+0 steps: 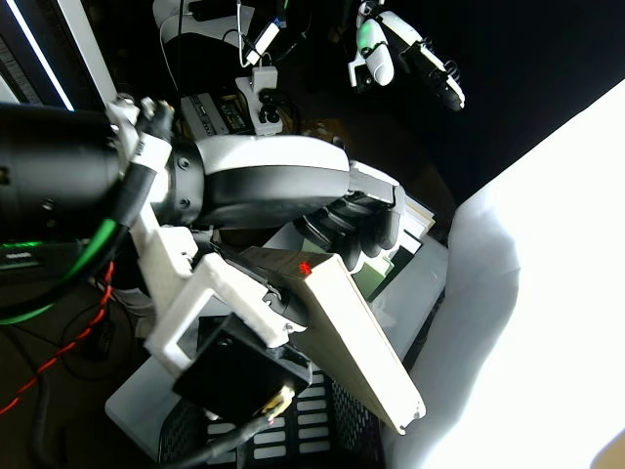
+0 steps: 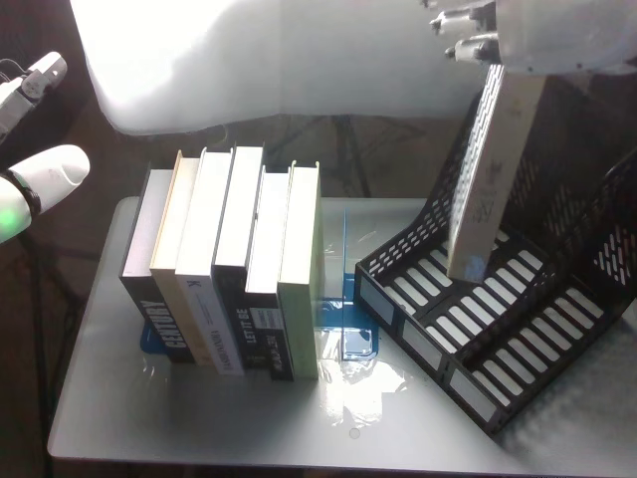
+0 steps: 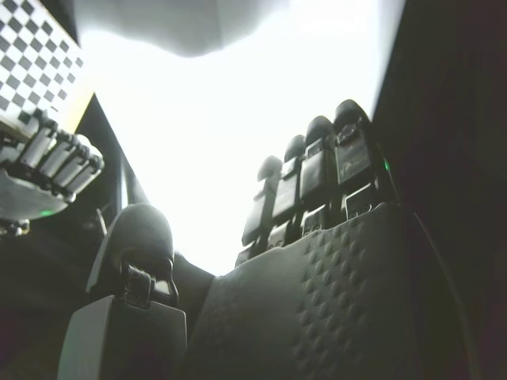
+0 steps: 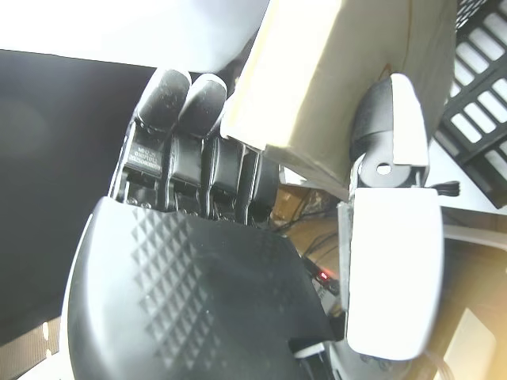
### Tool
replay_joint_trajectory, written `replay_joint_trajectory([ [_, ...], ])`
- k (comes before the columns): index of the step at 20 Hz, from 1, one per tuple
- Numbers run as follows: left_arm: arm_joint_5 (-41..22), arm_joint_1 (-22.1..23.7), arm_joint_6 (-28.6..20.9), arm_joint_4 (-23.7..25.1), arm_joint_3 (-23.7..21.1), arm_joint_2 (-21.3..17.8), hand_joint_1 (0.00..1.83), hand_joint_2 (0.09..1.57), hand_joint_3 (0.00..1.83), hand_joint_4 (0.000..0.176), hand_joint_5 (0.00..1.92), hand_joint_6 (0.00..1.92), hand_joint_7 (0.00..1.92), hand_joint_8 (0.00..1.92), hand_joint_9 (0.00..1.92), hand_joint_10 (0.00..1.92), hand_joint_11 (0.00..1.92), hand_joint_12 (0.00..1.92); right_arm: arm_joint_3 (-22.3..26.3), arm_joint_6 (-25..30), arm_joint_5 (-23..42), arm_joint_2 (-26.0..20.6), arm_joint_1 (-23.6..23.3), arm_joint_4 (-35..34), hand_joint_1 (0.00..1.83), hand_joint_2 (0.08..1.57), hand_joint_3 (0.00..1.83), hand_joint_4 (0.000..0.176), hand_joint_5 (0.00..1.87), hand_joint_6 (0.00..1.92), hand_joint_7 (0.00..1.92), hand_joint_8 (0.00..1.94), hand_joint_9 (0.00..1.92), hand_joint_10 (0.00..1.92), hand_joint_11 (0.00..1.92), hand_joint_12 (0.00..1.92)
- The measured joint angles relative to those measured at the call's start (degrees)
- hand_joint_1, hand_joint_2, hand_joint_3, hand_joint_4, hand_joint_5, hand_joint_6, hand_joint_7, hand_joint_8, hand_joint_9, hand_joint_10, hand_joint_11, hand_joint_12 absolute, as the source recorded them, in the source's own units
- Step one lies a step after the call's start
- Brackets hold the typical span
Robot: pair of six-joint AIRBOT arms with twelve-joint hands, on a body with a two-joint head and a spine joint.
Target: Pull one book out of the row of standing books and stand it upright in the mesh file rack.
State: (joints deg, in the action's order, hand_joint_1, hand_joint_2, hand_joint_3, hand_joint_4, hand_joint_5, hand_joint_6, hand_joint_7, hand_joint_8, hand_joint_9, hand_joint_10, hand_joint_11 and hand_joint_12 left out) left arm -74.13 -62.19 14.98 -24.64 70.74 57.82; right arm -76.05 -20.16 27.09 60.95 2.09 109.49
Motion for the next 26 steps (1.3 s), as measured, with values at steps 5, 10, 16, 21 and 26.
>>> replay_joint_trajectory([
  [5,0.02,0.0,0.0,0.07,0.0,0.02,0.2,1.38,0.0,0.047,0.0,0.0,0.0,0.0,0.0,0.0,0.0,0.0,-0.83,-0.04,-3.26,1.66,3.93,-3.87,1.32,1.27,0.0,0.0,0.64,1.5,0.7,1.4,0.61,1.63,0.4,1.83],
  [10,0.22,0.0,-0.02,0.22,0.0,0.09,0.2,1.38,0.0,0.051,0.0,0.0,0.0,0.0,0.0,0.0,0.0,0.0,-2.19,0.0,-6.82,3.04,6.1,-6.8,1.1,1.32,0.0,0.008,0.6,1.55,0.65,1.53,0.64,1.28,0.46,1.72],
  [16,0.28,0.0,0.0,0.28,0.0,0.07,0.21,1.38,0.0,0.044,0.0,0.0,0.0,0.0,0.0,0.0,0.0,0.0,-3.61,-0.04,-9.57,4.96,7.39,-7.5,1.13,1.31,0.0,0.0,0.6,1.42,0.71,1.6,0.73,1.43,0.65,1.79],
  [21,0.46,0.0,0.0,0.35,0.0,0.07,0.21,1.38,0.0,0.045,0.0,0.0,0.0,0.0,0.0,0.0,0.0,0.0,-4.04,-0.02,-12.9,6.36,9.46,-8.92,1.21,1.25,0.0,0.0,0.7,1.22,0.82,1.52,0.87,1.47,0.8,1.8],
  [26,0.46,0.0,0.0,0.39,-0.11,0.09,0.25,1.38,0.0,0.041,0.0,0.0,0.0,0.0,0.0,0.0,0.0,0.0,-4.13,-0.04,-16.26,6.93,10.49,-10.01,1.22,1.23,0.0,0.0,0.74,1.11,0.84,1.5,0.97,1.45,0.97,1.75],
])
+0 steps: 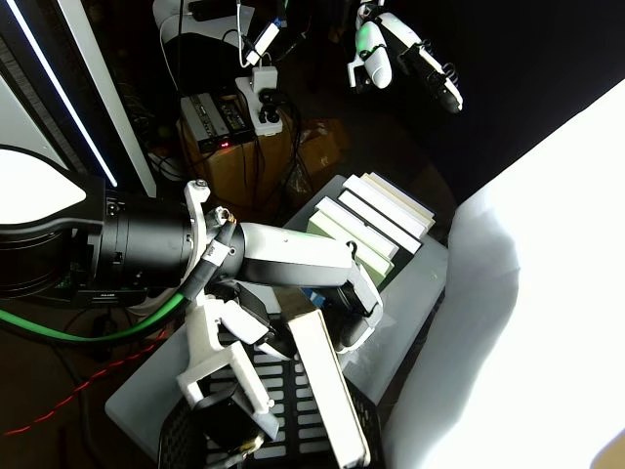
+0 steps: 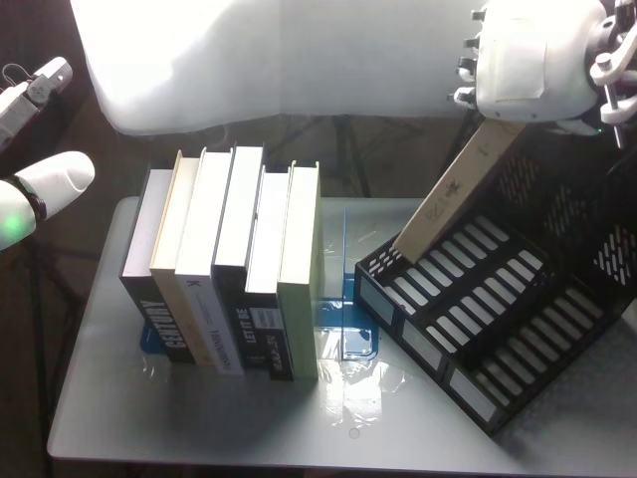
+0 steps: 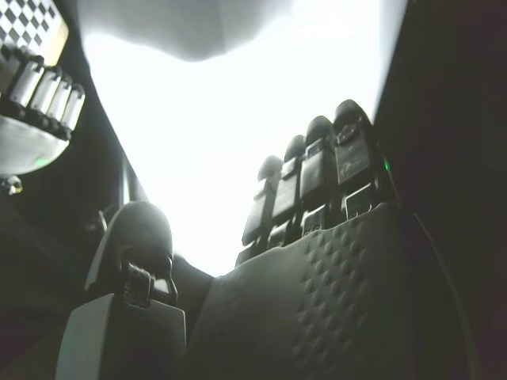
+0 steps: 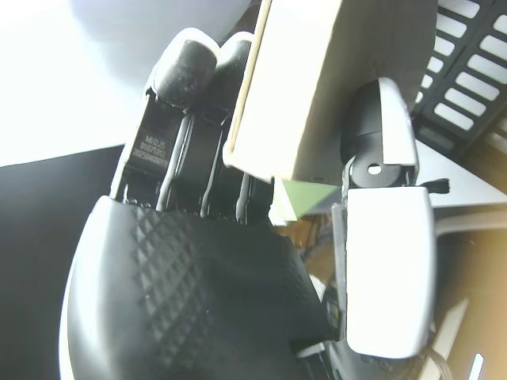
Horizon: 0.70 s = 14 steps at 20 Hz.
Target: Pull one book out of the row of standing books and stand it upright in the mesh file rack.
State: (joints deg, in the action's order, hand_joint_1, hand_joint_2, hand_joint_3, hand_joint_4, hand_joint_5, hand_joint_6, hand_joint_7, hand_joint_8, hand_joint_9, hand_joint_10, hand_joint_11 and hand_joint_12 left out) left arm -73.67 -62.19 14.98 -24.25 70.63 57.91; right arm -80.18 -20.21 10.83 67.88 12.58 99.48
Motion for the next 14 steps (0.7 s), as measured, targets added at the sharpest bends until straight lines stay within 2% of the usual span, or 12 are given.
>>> replay_joint_trajectory([
  [1,-0.02,0.0,0.0,-0.09,0.0,0.0,0.25,1.38,0.0,0.041,0.0,0.0,0.0,0.0,0.0,0.0,0.0,0.0,-0.26,0.0,-0.42,0.39,0.28,0.28,1.22,1.24,0.0,0.0,0.72,1.14,0.83,1.51,0.98,1.49,1.0,1.77],
  [2,-0.02,0.0,0.0,0.0,0.0,0.02,0.23,1.38,0.0,0.041,0.0,0.0,0.0,0.0,0.0,0.0,0.0,0.0,-0.7,0.02,-0.42,0.63,0.5,0.2,1.2,1.26,0.0,0.0,0.67,1.18,0.79,1.6,0.96,1.59,1.0,1.87],
  [4,0.02,0.0,0.0,0.02,-0.02,0.11,0.23,1.38,0.0,0.039,0.0,0.0,0.0,0.0,0.0,0.0,0.0,0.0,-1.2,0.04,-0.46,1.09,0.55,0.22,1.2,1.27,0.0,0.0,0.67,1.17,0.78,1.61,0.97,1.64,1.02,1.89],
  [5,0.02,0.0,0.0,0.0,0.0,0.11,0.24,1.38,0.0,0.043,0.0,0.0,0.0,0.0,0.0,0.0,0.0,0.0,-1.75,-0.07,-0.61,1.44,0.81,-0.9,1.2,1.25,0.0,0.0,0.67,1.23,0.82,1.49,0.88,1.34,0.86,1.69],
  [6,-0.02,0.0,0.0,0.02,0.0,0.11,0.24,1.38,0.0,0.043,0.0,0.0,0.0,0.0,0.0,0.0,0.0,0.0,-2.4,-0.07,-0.57,1.75,1.09,-2.67,1.2,1.25,0.0,0.0,0.67,1.23,0.82,1.49,0.88,1.34,0.86,1.69],
  [7,-0.02,0.0,0.0,0.04,-0.02,0.11,0.22,1.38,0.0,0.047,0.0,0.0,0.0,0.0,0.0,0.0,0.0,0.0,-3.96,-0.11,0.07,2.25,2.01,-7.65,1.15,1.3,0.0,0.0,0.66,1.32,0.69,1.64,0.62,1.46,0.51,1.89],
  [9,0.0,0.0,0.0,-0.2,0.0,0.11,0.22,1.38,0.0,0.047,0.0,0.0,0.0,0.0,0.0,0.0,0.0,0.0,-5.29,0.13,0.87,2.49,3.13,-11.98,1.16,1.29,0.0,0.0,0.67,1.29,0.71,1.62,0.63,1.46,0.5,1.84],
  [10,0.0,0.0,0.0,-0.31,0.0,0.11,0.22,1.37,0.0,0.042,0.0,0.0,0.0,0.0,0.0,0.0,0.0,0.0,-5.46,0.13,1.18,2.49,3.17,-12.28,1.17,1.3,0.0,0.0,0.63,1.3,0.71,1.66,0.64,1.47,0.53,1.8],
  [11,0.0,0.0,0.0,-0.11,-0.02,0.11,0.22,1.37,0.0,0.04,0.0,0.0,0.0,0.0,0.0,0.0,0.0,0.0,-5.51,0.04,1.31,2.51,3.21,-12.81,1.2,1.27,0.0,0.0,0.68,1.21,0.78,1.58,0.76,1.43,0.68,1.73],
  [12,-0.04,0.0,-0.02,0.11,-0.02,0.17,0.22,1.37,0.0,0.04,0.0,0.0,0.0,0.0,0.0,0.0,0.0,0.0,-5.84,-0.02,1.53,2.82,3.21,-13.16,1.2,1.27,0.0,0.0,0.68,1.21,0.78,1.58,0.76,1.43,0.68,1.73],
  [13,0.02,0.0,-0.02,0.09,-0.02,0.24,0.23,1.37,0.0,0.042,0.0,0.0,0.0,0.0,0.0,0.0,0.0,0.0,-6.19,-0.07,1.66,3.28,3.23,-13.14,1.32,1.24,0.0,0.0,0.67,1.22,0.76,1.42,0.78,1.5,0.7,1.6],
  [14,0.02,0.0,-0.02,-0.09,0.0,0.33,0.23,1.37,0.0,0.042,0.0,0.0,0.0,0.0,0.0,0.0,0.0,0.0,-6.34,-0.07,1.9,3.58,3.3,-13.18,1.32,1.24,0.0,0.0,0.67,1.22,0.76,1.42,0.78,1.5,0.7,1.6],
])
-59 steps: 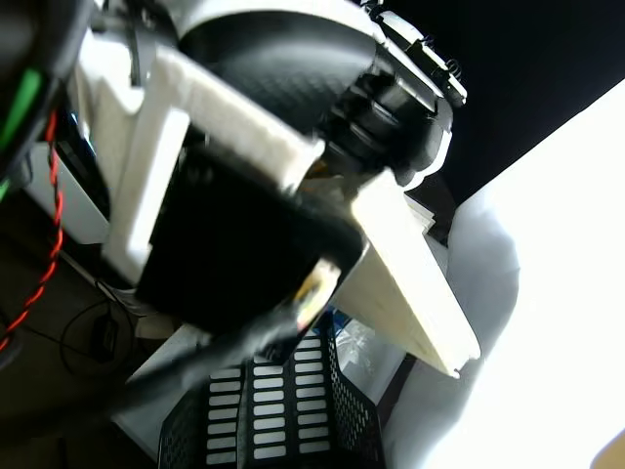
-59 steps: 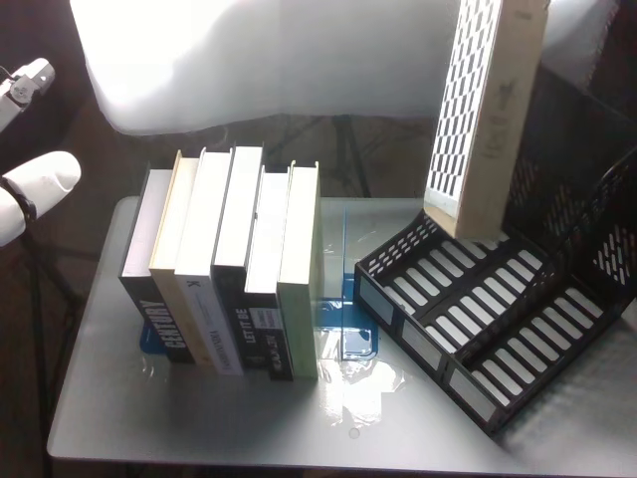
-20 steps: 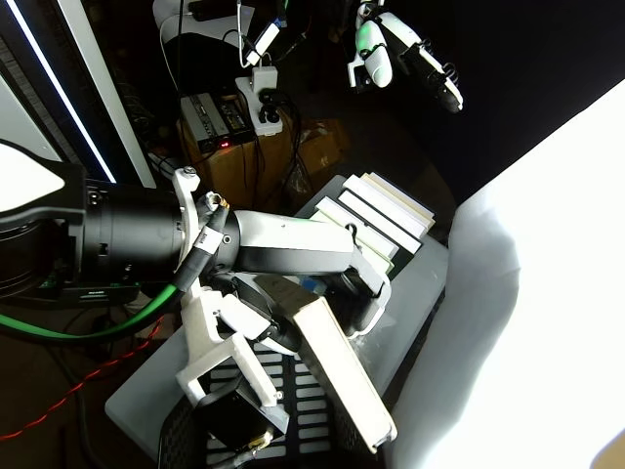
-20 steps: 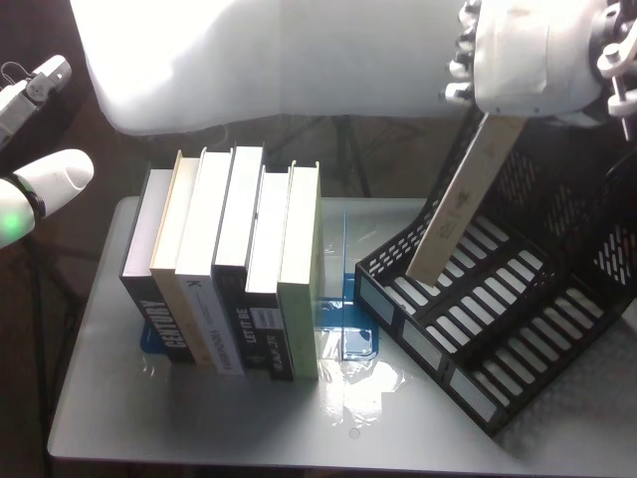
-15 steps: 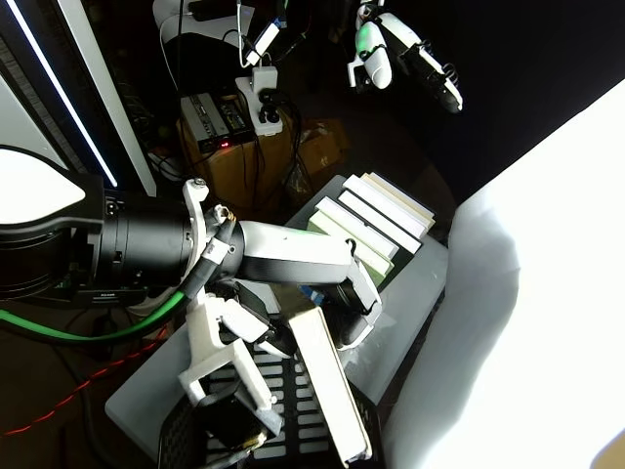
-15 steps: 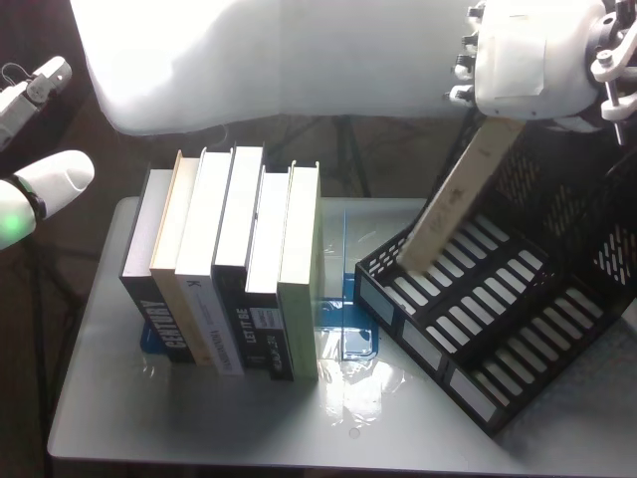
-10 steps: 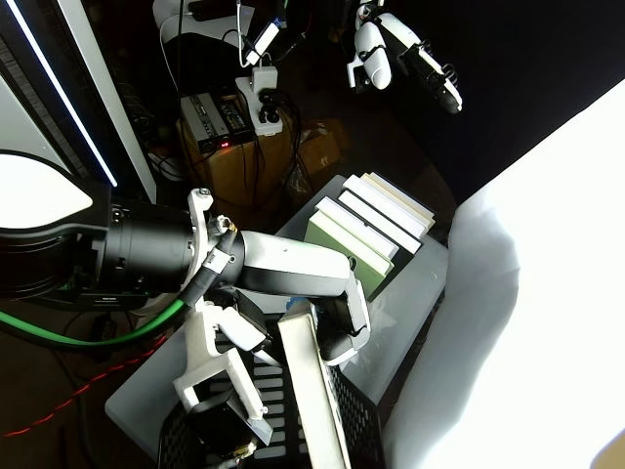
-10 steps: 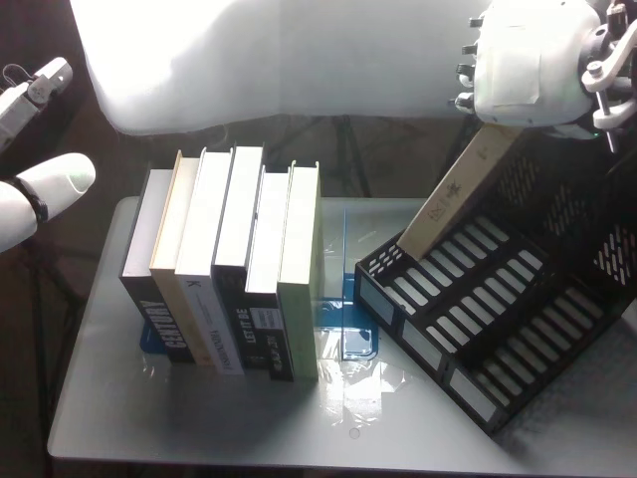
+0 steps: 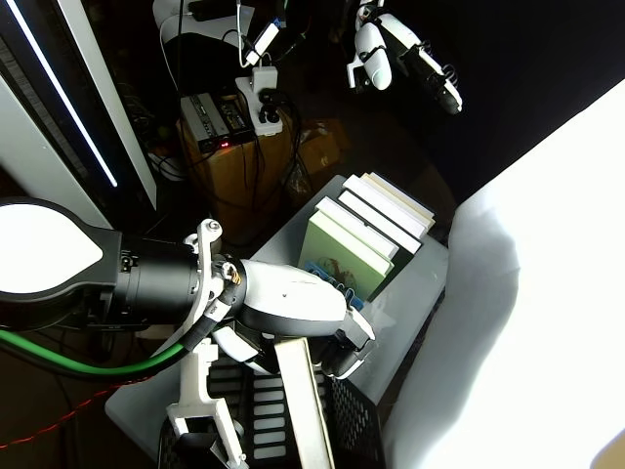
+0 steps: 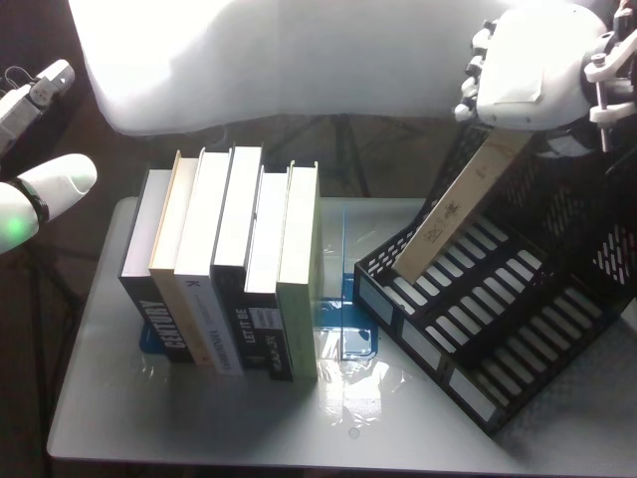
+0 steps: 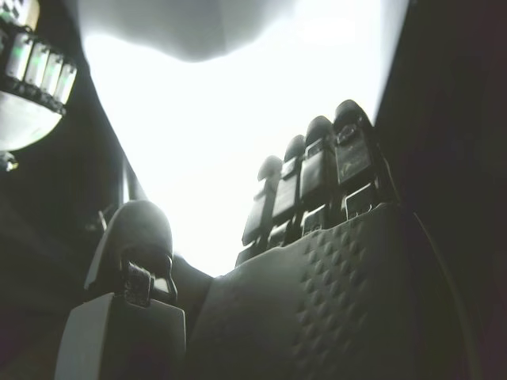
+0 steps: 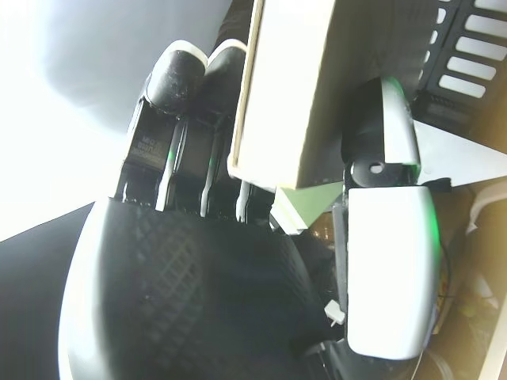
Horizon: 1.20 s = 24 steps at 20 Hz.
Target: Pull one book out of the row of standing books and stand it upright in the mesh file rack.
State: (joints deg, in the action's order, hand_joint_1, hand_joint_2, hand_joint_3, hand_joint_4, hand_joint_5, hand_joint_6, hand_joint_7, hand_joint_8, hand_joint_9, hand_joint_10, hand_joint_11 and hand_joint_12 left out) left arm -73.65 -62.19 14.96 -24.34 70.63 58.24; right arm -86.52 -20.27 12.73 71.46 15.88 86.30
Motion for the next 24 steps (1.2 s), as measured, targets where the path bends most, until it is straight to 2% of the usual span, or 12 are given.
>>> replay_joint_trajectory([
  [1,0.0,0.0,0.02,-0.07,0.0,0.07,0.22,1.37,0.0,0.044,0.0,0.0,0.0,0.0,0.0,0.0,0.0,0.0,-0.24,0.04,0.42,0.11,-0.02,-0.24,1.18,1.27,0.0,0.0,0.68,1.32,0.74,1.48,0.74,1.27,0.65,1.55],
  [2,0.0,0.0,0.04,-0.11,0.0,0.13,0.22,1.37,0.0,0.044,0.0,0.0,0.0,0.0,0.0,0.0,0.0,0.0,-0.26,0.02,0.68,0.17,-0.02,-0.37,1.33,1.23,0.0,0.0,0.67,1.31,0.74,1.37,0.76,1.49,0.68,1.48],
  [4,0.09,0.0,0.02,0.0,0.0,0.15,0.22,1.36,0.0,0.05,0.0,0.0,0.0,0.0,0.0,0.0,0.0,0.0,-1.07,0.04,0.9,0.46,-0.02,-0.59,1.16,1.26,0.0,0.0,0.69,1.32,0.75,1.48,0.74,1.2,0.64,1.55],
  [5,0.09,0.0,0.02,-0.11,0.0,0.15,0.24,1.36,0.0,0.037,0.01,0.0,0.0,0.0,0.0,0.0,0.0,0.0,-1.66,0.04,0.96,0.7,-0.02,-0.57,1.35,1.22,0.0,0.0,0.7,1.09,0.78,1.36,0.84,1.52,0.79,1.61],
  [9,0.07,0.0,0.0,0.04,0.0,0.37,0.23,1.36,0.0,0.033,0.01,0.0,0.0,0.0,0.0,0.0,0.0,0.0,-4.02,0.0,-0.15,2.27,-0.02,0.22,1.34,1.24,0.0,0.0,0.63,1.31,0.73,1.32,0.81,1.5,0.76,1.59],
  [13,0.37,0.02,0.02,-0.07,0.0,0.48,0.23,1.36,0.0,0.031,0.01,0.0,0.0,0.0,0.0,0.0,0.0,0.0,-4.42,0.07,-0.17,2.95,-0.02,3.65,1.3,1.33,0.01,0.0,0.56,1.33,0.58,1.63,0.53,1.88,0.39,1.91],
  [15,0.37,0.0,0.02,-0.07,0.0,0.48,0.26,1.36,0.0,0.029,0.02,0.0,0.0,0.0,0.0,0.0,0.0,0.0,-4.52,0.11,-0.17,2.95,-0.02,7.87,1.12,1.34,0.0,0.0,0.59,1.43,0.62,1.71,0.55,1.54,0.49,1.86],
  [17,0.37,0.0,0.02,-0.09,0.0,0.48,0.26,1.36,0.0,0.035,0.02,0.0,0.0,0.0,0.0,0.0,0.0,0.0,-4.83,0.04,-0.17,2.97,-0.02,13.49,1.1,1.34,0.0,0.0,0.61,1.44,0.59,1.72,0.5,1.42,0.43,1.8],
  [18,0.35,0.0,0.02,-0.07,0.0,0.48,0.27,1.36,0.0,0.032,0.02,0.0,0.0,0.0,0.0,0.0,0.0,0.0,-4.96,0.07,-0.33,2.99,-0.02,15.19,1.28,1.28,0.0,0.0,0.62,1.33,0.67,1.52,0.65,1.59,0.55,1.7],
  [21,0.35,0.0,0.02,-0.07,0.0,0.48,0.27,1.36,0.0,0.032,0.02,0.0,0.0,0.0,0.0,0.0,0.0,0.0,-4.94,0.07,-0.59,3.08,-0.02,15.74,1.13,1.31,0.0,0.0,0.63,1.4,0.69,1.58,0.66,1.17,0.58,1.61],
  [23,0.35,0.0,0.02,-0.15,0.0,0.48,0.26,1.36,0.0,0.04,0.02,0.0,0.0,0.0,0.0,0.0,0.0,0.0,-4.94,0.11,-0.55,3.15,0.17,15.74,1.1,1.34,0.0,0.0,0.6,1.47,0.62,1.65,0.62,1.09,0.54,1.66],
  [24,0.35,0.0,0.02,-0.22,0.0,0.48,0.23,1.36,0.0,0.047,0.01,0.0,0.0,0.0,0.0,0.0,0.0,0.0,-4.94,0.07,-0.7,3.19,0.48,15.74,1.15,1.33,0.0,0.0,0.57,1.4,0.67,1.7,0.65,1.33,0.57,1.83],
])
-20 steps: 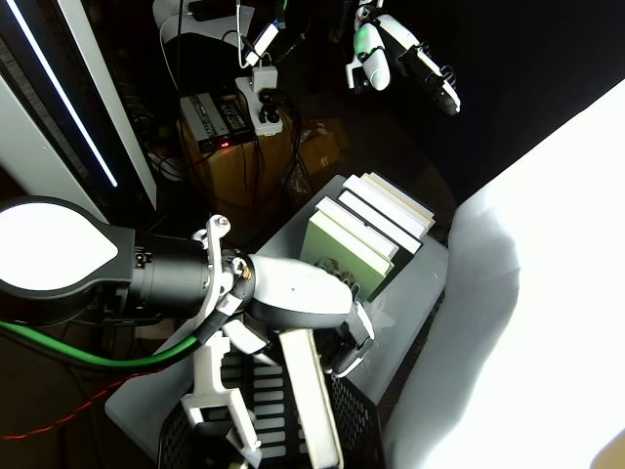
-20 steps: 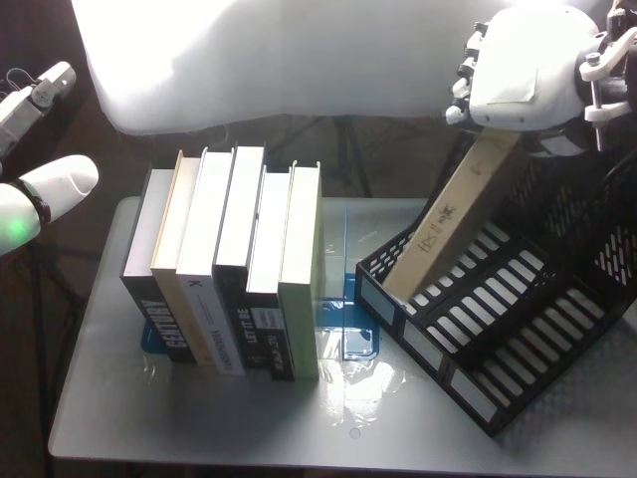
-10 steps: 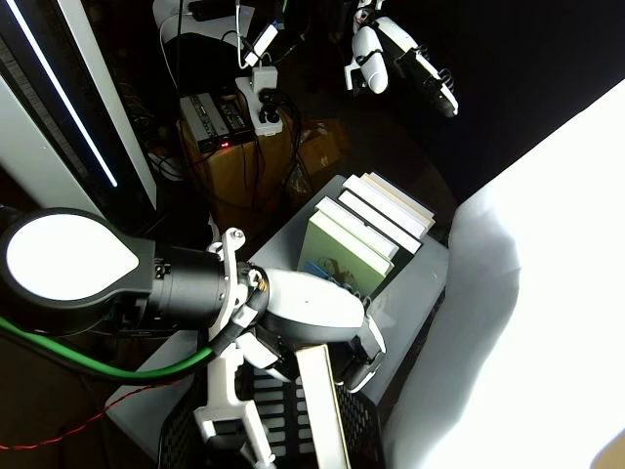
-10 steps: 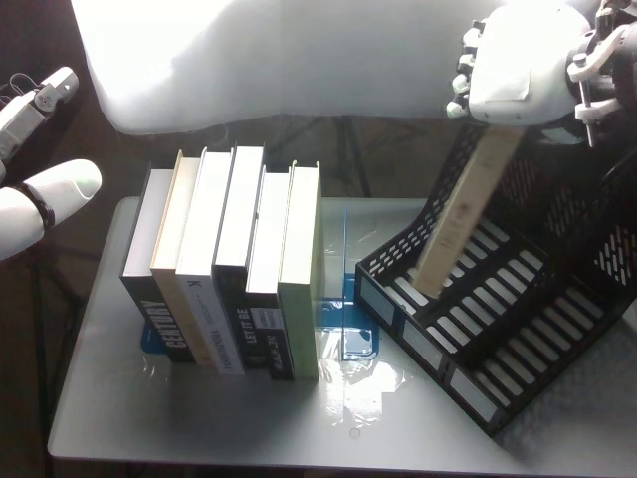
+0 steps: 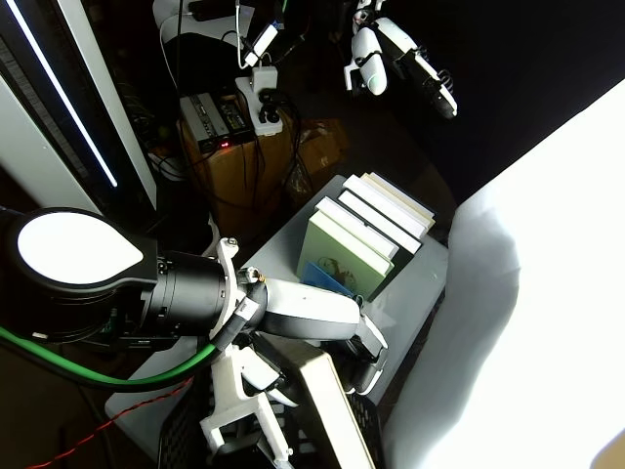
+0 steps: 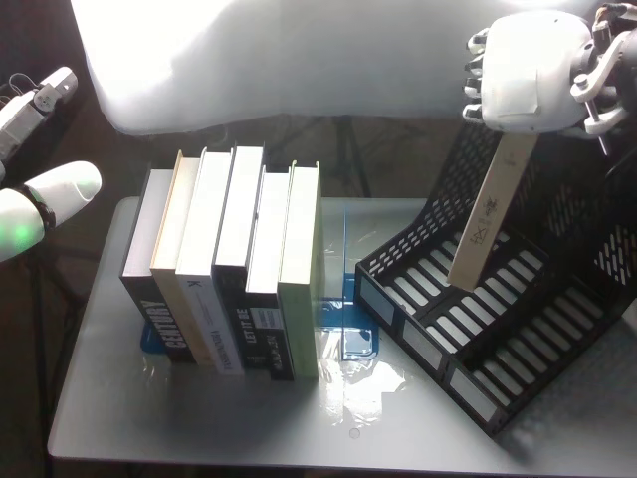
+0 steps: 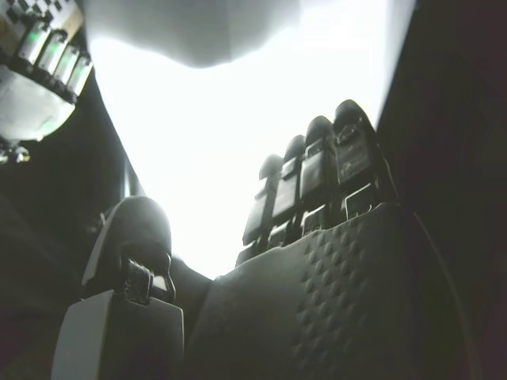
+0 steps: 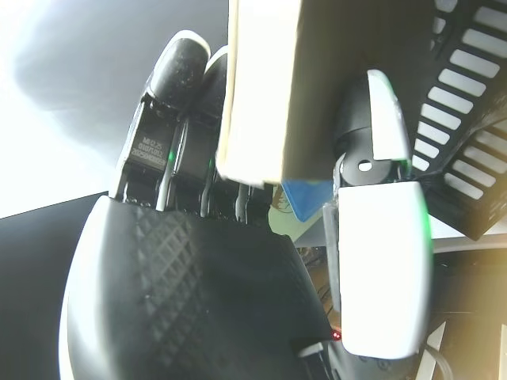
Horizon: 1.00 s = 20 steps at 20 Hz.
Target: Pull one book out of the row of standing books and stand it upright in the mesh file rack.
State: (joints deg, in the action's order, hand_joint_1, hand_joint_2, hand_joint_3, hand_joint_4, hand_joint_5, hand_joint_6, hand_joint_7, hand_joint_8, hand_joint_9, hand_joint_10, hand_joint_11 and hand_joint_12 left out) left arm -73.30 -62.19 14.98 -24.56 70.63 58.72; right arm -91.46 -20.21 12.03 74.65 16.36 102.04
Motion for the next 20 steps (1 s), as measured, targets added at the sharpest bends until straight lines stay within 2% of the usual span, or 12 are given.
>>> replay_joint_trajectory([
  [1,-0.02,0.0,0.0,0.09,0.0,0.0,0.23,1.36,0.0,0.042,0.01,0.0,0.0,0.0,0.0,0.0,0.0,0.0,0.0,0.0,-0.09,0.0,0.33,-0.09,1.29,1.28,0.0,0.0,0.57,1.3,0.67,1.52,0.73,1.53,0.77,1.6],
  [3,0.0,0.0,0.0,0.02,0.0,0.02,0.24,1.36,0.0,0.037,0.02,0.0,0.0,0.0,0.0,0.0,0.0,0.0,-0.33,0.02,0.04,0.22,0.79,0.0,1.3,1.33,0.0,0.0,0.53,1.41,0.59,1.61,0.58,1.79,0.46,1.83],
  [5,-0.02,0.0,0.0,0.09,0.0,0.02,0.26,1.36,0.0,0.041,0.02,0.0,0.0,0.0,0.0,0.0,0.0,0.0,-0.66,-0.04,-0.37,0.42,1.4,0.0,1.16,1.31,0.0,0.0,0.6,1.37,0.7,1.64,0.64,1.34,0.55,1.78],
  [6,0.0,0.0,0.0,0.09,0.0,0.02,0.26,1.36,0.0,0.037,0.02,0.0,0.0,0.0,0.0,0.0,0.0,0.0,-0.7,0.0,-0.39,0.42,1.46,0.0,1.15,1.34,0.0,0.0,0.54,1.37,0.68,1.73,0.68,1.54,0.62,1.89],
  [7,0.0,0.0,0.0,0.04,0.0,0.02,0.25,1.36,0.0,0.041,0.02,0.0,0.0,0.0,0.0,0.0,0.0,0.0,-0.7,0.0,-0.5,0.42,1.57,0.0,1.3,1.28,0.0,0.0,0.58,1.25,0.67,1.54,0.75,1.58,0.76,1.65],
  [9,0.0,0.0,0.0,0.02,0.0,0.02,0.29,1.36,0.0,0.032,0.02,0.0,0.0,0.0,0.0,0.0,0.0,0.0,-0.7,0.02,-0.55,0.42,1.75,-0.17,1.35,1.24,0.0,0.0,0.65,1.09,0.74,1.43,0.83,1.59,0.83,1.72],
  [11,-0.04,0.0,0.0,0.02,0.0,0.07,0.26,1.35,0.0,0.04,0.02,0.0,0.0,0.0,0.0,0.0,0.0,0.0,-0.7,0.04,-0.61,0.59,1.75,-0.09,1.18,1.3,0.0,0.0,0.53,1.44,0.76,1.55,0.72,1.33,0.67,1.73],
  [12,-0.09,0.0,0.0,-0.02,0.0,0.07,0.27,1.35,0.0,0.039,0.02,0.0,0.0,0.0,0.0,0.0,0.0,0.0,-0.7,0.0,-0.68,0.66,1.81,0.28,1.27,1.26,0.0,0.0,0.46,0.88,0.72,1.45,0.74,1.1,0.65,1.61],
  [14,-0.09,0.0,0.0,0.0,0.0,0.07,0.26,1.35,0.0,0.036,0.02,0.0,0.0,0.0,0.0,0.0,0.0,0.0,-0.68,-0.02,-1.11,0.66,2.23,0.35,1.19,1.17,0.0,0.0,0.5,0.32,0.61,0.47,0.69,0.8,0.56,1.48],
  [17,-0.24,0.0,0.0,-0.02,0.0,0.07,0.26,1.35,0.0,0.036,0.02,0.0,0.0,0.0,0.0,0.0,0.0,0.0,-0.39,-0.02,-1.2,0.66,2.4,0.55,1.2,1.14,0.0,0.0,0.52,0.19,0.64,0.28,0.66,0.72,0.51,1.47],
  [18,-0.31,0.0,0.0,-0.04,0.0,0.07,0.25,1.35,0.0,0.044,0.01,0.0,0.0,0.0,0.0,0.0,0.0,0.0,-0.39,-0.04,-1.4,0.66,2.4,0.57,1.16,1.13,0.0,0.0,0.46,0.09,0.56,0.11,0.52,0.49,0.23,1.43],
  [20,-0.42,0.0,0.0,-0.11,0.0,0.07,0.25,1.35,0.0,0.044,0.01,0.0,0.0,0.0,0.0,0.0,0.0,0.0,-0.39,-0.04,-1.51,0.66,2.54,0.7,1.16,1.13,0.0,0.0,0.46,0.09,0.56,0.11,0.52,0.49,0.23,1.43],
])
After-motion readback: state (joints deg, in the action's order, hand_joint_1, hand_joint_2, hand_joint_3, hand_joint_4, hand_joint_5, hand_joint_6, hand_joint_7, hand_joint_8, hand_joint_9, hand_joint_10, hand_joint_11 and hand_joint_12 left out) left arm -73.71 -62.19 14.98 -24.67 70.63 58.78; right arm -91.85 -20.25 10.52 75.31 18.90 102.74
